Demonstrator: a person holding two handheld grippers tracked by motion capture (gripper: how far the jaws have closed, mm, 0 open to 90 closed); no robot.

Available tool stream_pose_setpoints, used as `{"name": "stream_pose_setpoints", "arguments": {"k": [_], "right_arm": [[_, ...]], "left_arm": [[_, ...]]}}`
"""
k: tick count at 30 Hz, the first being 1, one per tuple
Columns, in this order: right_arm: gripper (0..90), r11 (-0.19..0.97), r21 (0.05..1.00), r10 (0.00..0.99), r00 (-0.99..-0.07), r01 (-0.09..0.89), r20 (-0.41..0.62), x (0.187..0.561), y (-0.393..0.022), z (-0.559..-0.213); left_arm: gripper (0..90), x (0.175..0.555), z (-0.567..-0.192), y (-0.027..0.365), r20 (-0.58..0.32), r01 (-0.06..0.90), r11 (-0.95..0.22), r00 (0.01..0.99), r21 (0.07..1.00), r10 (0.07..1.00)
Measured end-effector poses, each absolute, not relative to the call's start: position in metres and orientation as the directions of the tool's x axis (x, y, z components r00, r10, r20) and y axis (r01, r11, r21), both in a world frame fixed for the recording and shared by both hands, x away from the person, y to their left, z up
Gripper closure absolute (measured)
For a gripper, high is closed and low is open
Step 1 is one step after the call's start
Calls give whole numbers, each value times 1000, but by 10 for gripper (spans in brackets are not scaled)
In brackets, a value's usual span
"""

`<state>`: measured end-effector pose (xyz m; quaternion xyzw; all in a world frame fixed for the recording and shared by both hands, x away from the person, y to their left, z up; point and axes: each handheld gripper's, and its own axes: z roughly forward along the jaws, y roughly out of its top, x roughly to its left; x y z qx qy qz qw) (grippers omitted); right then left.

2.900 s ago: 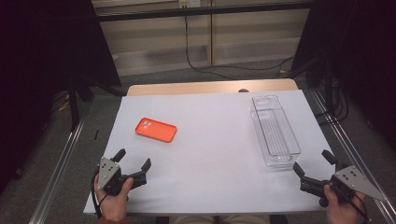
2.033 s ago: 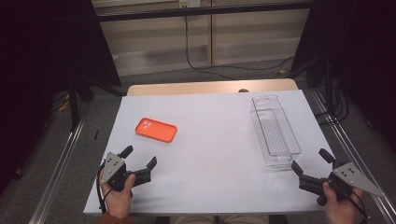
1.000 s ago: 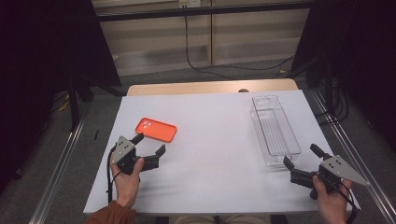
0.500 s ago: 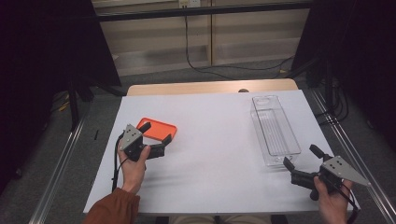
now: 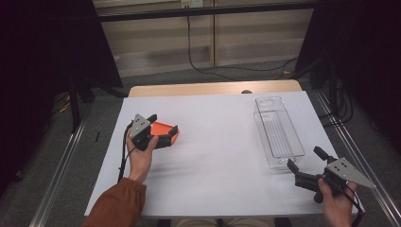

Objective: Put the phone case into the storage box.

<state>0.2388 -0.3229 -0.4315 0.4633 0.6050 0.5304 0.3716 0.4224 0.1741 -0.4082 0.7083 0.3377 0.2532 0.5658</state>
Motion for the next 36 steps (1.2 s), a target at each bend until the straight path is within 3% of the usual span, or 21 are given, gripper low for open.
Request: {"name": "stream_pose_setpoints", "arguments": {"k": [24,36], "right_arm": [[0,17,987,951,-308,162,34,240,-321,-432],[0,15,987,951,-307,161,36,239,-322,-432]], "left_arm": [[35,463,-414,167,13,214,-183,614,960,789],[154,479,-417,171,-4,209,-134,555,969,832]]}}
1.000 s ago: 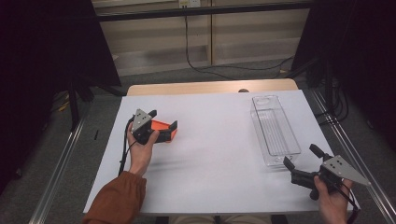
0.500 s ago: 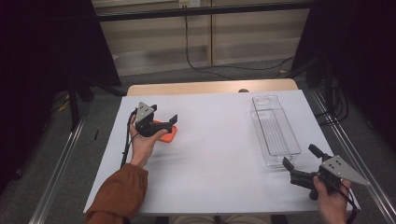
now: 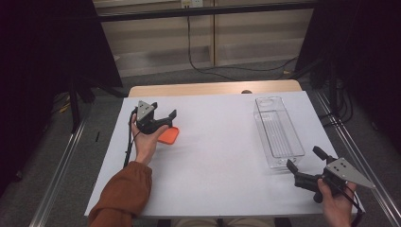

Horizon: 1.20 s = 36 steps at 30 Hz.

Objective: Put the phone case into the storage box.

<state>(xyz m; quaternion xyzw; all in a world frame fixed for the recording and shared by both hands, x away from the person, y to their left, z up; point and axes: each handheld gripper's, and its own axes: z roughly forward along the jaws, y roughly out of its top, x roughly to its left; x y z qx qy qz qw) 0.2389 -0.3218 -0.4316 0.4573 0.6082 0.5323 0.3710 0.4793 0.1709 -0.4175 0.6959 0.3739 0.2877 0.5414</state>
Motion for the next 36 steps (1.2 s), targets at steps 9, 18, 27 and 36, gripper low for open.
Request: {"name": "stream_pose_setpoints", "arguments": {"k": [9,18,27,36], "right_arm": [[0,16,987,950,-310,158,35,238,-321,-431],[0,16,988,949,-314,156,34,236,-322,-431],[0,16,987,949,-314,159,35,235,-322,-431],[0,14,988,950,-311,156,36,236,-322,-431]], "left_arm": [[317,480,-421,172,-17,265,-164,570,950,822],[636,483,-427,171,-39,272,-160,602,949,797],[882,484,-424,174,-56,286,-165,631,944,774],[900,490,-422,180,-98,367,-180,623,913,776]]}}
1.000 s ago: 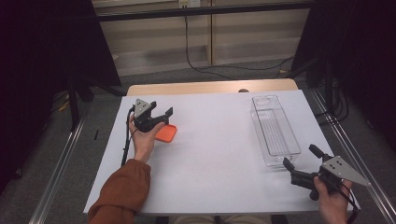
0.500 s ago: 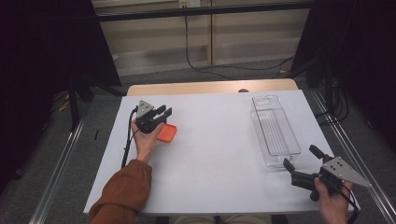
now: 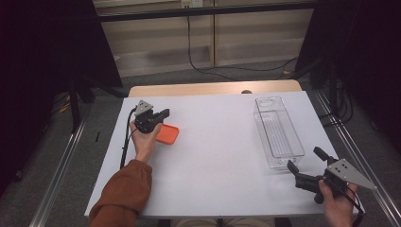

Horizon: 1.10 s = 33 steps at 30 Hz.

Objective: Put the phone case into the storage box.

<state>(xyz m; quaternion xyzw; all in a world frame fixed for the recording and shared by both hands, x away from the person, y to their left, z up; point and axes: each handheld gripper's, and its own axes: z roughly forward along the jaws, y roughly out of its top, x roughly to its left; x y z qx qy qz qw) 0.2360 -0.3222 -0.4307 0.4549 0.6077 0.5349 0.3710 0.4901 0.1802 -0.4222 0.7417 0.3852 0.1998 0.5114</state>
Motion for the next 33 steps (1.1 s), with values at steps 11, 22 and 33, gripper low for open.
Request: {"name": "stream_pose_setpoints", "arguments": {"k": [11,22,33], "right_arm": [[0,15,987,949,-314,157,36,235,-322,-431],[0,13,988,949,-314,157,37,235,-321,-431],[0,16,988,947,-318,157,36,235,-321,-431]], "left_arm": [[900,505,-421,178,-147,509,-218,583,833,799],[900,516,-433,174,-130,584,-295,576,756,807],[900,519,-440,159,-92,590,-363,601,721,794]]}}
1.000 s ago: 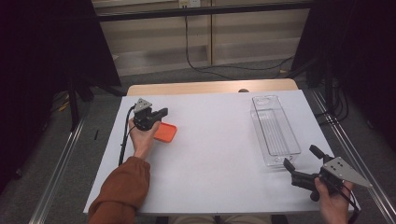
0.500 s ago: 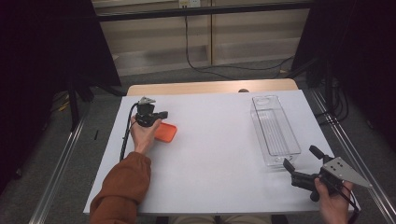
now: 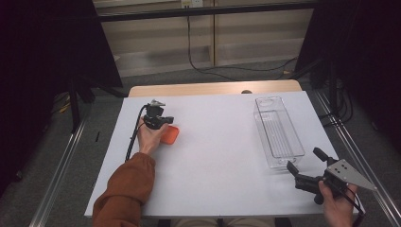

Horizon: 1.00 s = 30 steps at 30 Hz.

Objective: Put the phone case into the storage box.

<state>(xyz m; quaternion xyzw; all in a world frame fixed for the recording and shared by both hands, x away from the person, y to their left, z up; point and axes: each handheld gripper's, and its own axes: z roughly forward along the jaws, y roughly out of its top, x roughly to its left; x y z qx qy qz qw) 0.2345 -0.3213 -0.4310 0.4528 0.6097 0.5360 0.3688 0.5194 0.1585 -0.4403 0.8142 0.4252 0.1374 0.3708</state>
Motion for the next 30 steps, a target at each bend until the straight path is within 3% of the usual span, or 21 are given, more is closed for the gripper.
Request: {"name": "stream_pose_setpoints", "arguments": {"k": [30], "right_arm": [[0,18,987,946,-321,157,34,234,-321,-431]], "left_arm": [[900,511,-449,155,-81,606,-421,628,674,774]]}}
